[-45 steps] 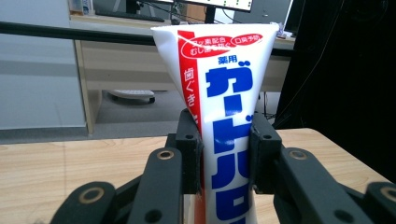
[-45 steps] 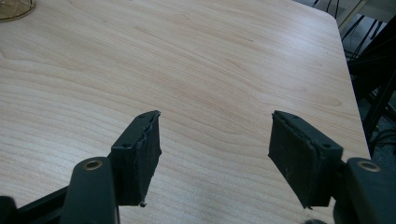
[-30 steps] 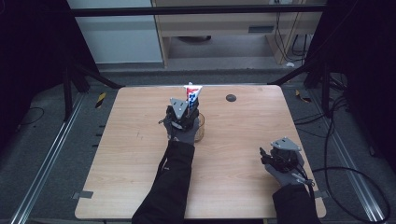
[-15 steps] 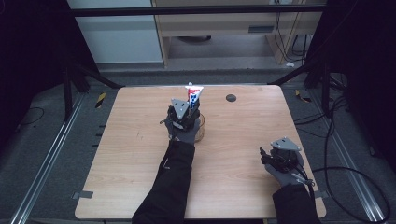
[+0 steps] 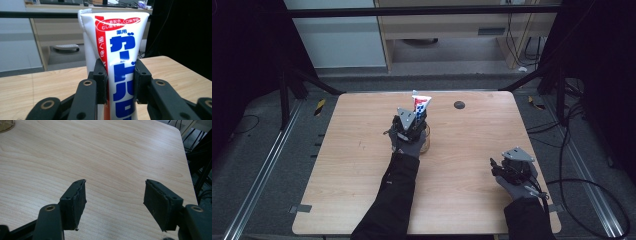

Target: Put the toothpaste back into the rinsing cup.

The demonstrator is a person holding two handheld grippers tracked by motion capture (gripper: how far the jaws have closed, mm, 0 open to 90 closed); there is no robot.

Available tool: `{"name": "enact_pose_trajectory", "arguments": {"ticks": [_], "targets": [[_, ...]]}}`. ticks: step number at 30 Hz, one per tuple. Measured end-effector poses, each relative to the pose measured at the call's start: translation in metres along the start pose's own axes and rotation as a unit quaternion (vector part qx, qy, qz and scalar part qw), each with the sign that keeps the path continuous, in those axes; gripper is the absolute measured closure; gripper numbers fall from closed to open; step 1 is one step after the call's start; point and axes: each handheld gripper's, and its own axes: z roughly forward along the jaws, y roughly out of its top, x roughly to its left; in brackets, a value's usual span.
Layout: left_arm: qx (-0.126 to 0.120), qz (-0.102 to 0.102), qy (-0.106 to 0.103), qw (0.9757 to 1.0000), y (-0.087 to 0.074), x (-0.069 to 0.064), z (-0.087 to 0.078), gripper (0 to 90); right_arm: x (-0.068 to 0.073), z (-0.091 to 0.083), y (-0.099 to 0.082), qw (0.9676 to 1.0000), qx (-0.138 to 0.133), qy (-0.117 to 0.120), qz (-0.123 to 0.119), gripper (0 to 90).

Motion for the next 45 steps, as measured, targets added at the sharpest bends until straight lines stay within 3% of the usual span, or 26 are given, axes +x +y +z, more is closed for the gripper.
{"name": "enact_pose_trajectory", "arguments": {"ticks": [11, 18, 29, 35, 45], "targets": [[0.034, -0.01, -0.031, 0.9989, 0.006, 0.012, -0.009, 68.3, 0.001, 0.0, 0.0, 1.0, 0.001, 0.001, 0.002, 33.9], [0.059, -0.003, -0.042, 0.9974, 0.01, 0.017, -0.018, 67.8, 0.001, 0.0, 0.0, 1.0, 0.002, 0.001, 0.002, 33.9], [0.071, -0.007, -0.045, 0.9965, 0.011, 0.025, -0.028, 66.2, 0.001, 0.0, 0.0, 1.0, 0.001, 0.0, -0.001, 34.1], [0.093, -0.005, -0.05, 0.9943, 0.012, 0.027, -0.033, 64.7, 0.001, 0.0, 0.0, 1.0, 0.001, 0.0, -0.001, 34.2], [0.102, -0.009, -0.054, 0.9933, 0.011, 0.031, -0.04, 65.3, 0.002, 0.0, 0.0, 1.0, 0.002, 0.001, -0.001, 34.4]]}}
